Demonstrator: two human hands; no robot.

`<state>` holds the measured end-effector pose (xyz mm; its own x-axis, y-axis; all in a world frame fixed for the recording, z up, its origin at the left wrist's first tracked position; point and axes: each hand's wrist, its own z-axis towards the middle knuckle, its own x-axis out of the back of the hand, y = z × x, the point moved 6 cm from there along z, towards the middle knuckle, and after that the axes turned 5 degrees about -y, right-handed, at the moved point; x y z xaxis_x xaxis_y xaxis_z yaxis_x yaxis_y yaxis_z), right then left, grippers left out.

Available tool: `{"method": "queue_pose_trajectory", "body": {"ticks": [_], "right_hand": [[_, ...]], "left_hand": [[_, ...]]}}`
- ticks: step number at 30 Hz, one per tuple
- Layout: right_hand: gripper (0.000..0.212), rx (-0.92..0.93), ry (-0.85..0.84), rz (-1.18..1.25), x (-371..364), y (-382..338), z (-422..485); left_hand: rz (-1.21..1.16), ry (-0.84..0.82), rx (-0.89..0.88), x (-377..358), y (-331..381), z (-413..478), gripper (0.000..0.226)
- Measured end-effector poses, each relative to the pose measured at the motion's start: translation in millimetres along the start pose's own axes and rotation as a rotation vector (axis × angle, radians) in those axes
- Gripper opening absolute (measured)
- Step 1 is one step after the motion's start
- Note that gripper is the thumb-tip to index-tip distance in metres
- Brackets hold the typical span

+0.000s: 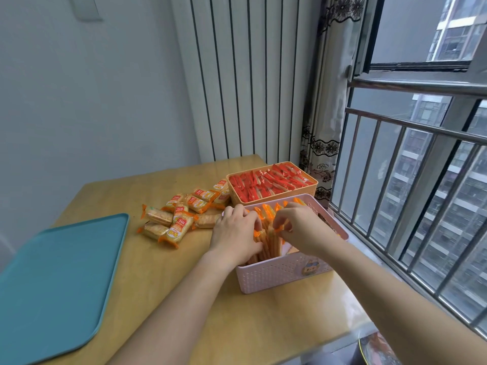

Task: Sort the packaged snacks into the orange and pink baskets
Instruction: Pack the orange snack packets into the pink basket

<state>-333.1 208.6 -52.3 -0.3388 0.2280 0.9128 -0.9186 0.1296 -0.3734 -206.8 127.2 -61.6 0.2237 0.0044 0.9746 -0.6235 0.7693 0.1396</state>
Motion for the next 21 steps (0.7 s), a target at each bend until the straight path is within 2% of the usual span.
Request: {"method": "queue_pose_trajectory", "body": {"ticks": [5,8,10,12,16,19,21], "right_hand": [[0.021,-0.04,-0.017,0.132,-2.2,5.1,3.8],[0.029,-0.061,-0.043,0.212,2.6,10.0,1.2],[0.029,-0.105,0.024,0.202,16.7,19.7,-0.9],[0.029,-0.133,0.051,0.139,30.5,28.6,-3.0],[0.02,-0.208,-0.203,-0.147,16.1,49.1,-0.4],[0.008,-0.315,-0.261,-0.338,6.2,54.1,4.8],[0.029,-0.337,-0.312,-0.364,-0.7,49.7,9.7]], "left_hand": [[-0.052,0.011,-0.126,5.4,11.7,1.4,0.056],[0.005,-0.04,-0.146,2.1,20.3,4.4,0.055],[0.063,-0.036,-0.144,-0.5,23.1,6.7,0.047],[0.075,-0.011,-0.132,-1.5,23.1,8.3,0.039],[0.079,0.029,-0.114,-2.6,21.5,9.7,0.036],[0.08,0.042,-0.109,-4.0,21.0,9.5,0.035],[0.087,0.051,-0.111,-4.8,21.2,8.7,0.035]]}}
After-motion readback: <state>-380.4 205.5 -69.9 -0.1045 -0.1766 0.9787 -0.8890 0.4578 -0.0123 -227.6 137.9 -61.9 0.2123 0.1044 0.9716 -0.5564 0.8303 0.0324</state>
